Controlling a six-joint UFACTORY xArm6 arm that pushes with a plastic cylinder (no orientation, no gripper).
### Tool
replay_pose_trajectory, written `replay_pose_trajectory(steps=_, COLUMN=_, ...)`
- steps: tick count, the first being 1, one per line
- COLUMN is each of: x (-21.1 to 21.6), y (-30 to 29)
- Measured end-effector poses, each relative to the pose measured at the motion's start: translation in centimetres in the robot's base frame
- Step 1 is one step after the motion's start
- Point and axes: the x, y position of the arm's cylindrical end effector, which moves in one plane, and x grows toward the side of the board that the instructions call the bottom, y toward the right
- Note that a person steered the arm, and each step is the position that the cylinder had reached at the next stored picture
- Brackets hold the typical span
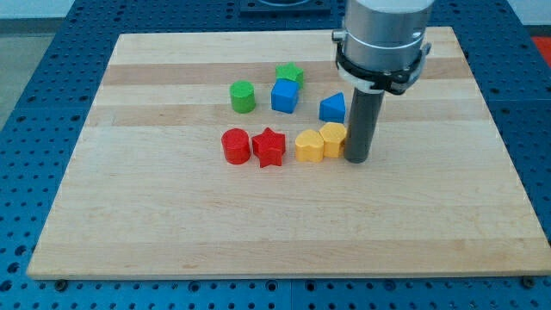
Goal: Push the yellow hexagon and yellow heart to the red star
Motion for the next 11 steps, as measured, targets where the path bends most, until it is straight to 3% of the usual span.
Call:
replay_pose_trajectory(steps=4, x=-2.8, y=3.4)
replay_pose_trajectory(steps=11, x=-2.2, y=-1.5)
